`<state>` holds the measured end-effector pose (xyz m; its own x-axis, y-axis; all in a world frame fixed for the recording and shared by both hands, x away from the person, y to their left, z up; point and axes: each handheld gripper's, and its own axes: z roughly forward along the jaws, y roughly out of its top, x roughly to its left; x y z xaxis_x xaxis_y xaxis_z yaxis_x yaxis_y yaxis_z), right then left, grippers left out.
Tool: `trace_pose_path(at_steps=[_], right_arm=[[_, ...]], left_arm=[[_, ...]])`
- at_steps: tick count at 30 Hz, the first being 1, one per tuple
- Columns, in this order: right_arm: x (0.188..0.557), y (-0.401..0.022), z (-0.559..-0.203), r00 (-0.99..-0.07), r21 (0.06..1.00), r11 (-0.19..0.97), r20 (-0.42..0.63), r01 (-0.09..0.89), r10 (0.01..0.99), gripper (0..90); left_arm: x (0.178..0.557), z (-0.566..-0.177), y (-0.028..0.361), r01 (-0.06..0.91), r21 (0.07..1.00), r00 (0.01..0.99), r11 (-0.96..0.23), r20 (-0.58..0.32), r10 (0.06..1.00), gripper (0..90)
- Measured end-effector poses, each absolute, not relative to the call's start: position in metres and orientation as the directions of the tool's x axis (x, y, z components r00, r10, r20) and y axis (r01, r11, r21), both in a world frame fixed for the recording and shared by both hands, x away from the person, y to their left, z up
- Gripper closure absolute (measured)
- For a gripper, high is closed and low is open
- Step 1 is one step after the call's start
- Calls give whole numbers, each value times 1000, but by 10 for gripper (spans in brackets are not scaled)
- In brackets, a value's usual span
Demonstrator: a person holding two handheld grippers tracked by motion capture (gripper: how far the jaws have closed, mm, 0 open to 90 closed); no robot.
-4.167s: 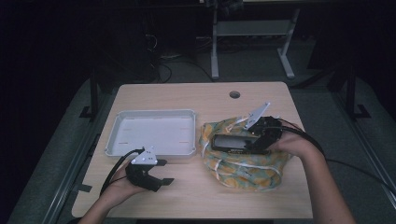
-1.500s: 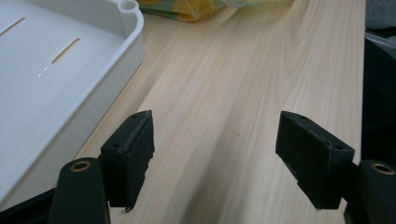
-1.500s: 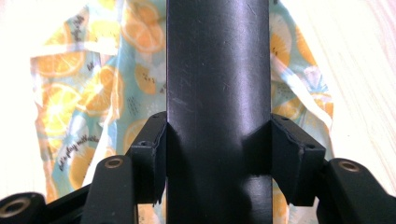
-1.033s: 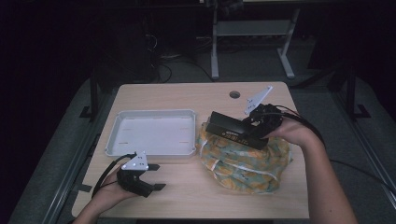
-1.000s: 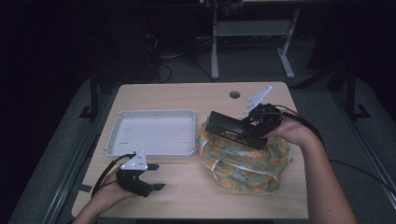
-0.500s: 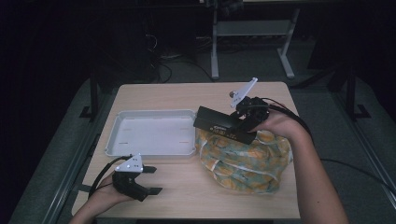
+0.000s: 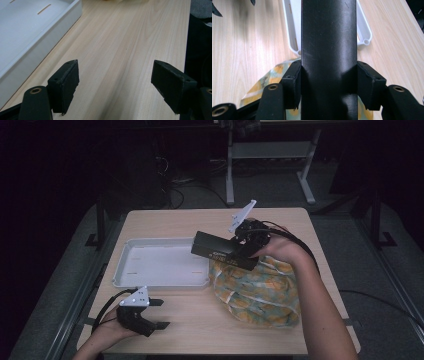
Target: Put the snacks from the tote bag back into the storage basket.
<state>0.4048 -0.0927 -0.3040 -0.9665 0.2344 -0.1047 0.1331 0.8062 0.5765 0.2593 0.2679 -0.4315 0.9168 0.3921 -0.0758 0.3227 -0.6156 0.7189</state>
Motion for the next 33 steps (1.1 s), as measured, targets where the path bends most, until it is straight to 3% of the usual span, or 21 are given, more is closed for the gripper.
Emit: trace_pose_path(at_steps=[33], right_arm=[[418, -3, -309, -983, 603, 795, -101, 64, 156, 426]], left_arm=[[259, -435, 267, 315, 718, 924, -620, -83, 374, 220]])
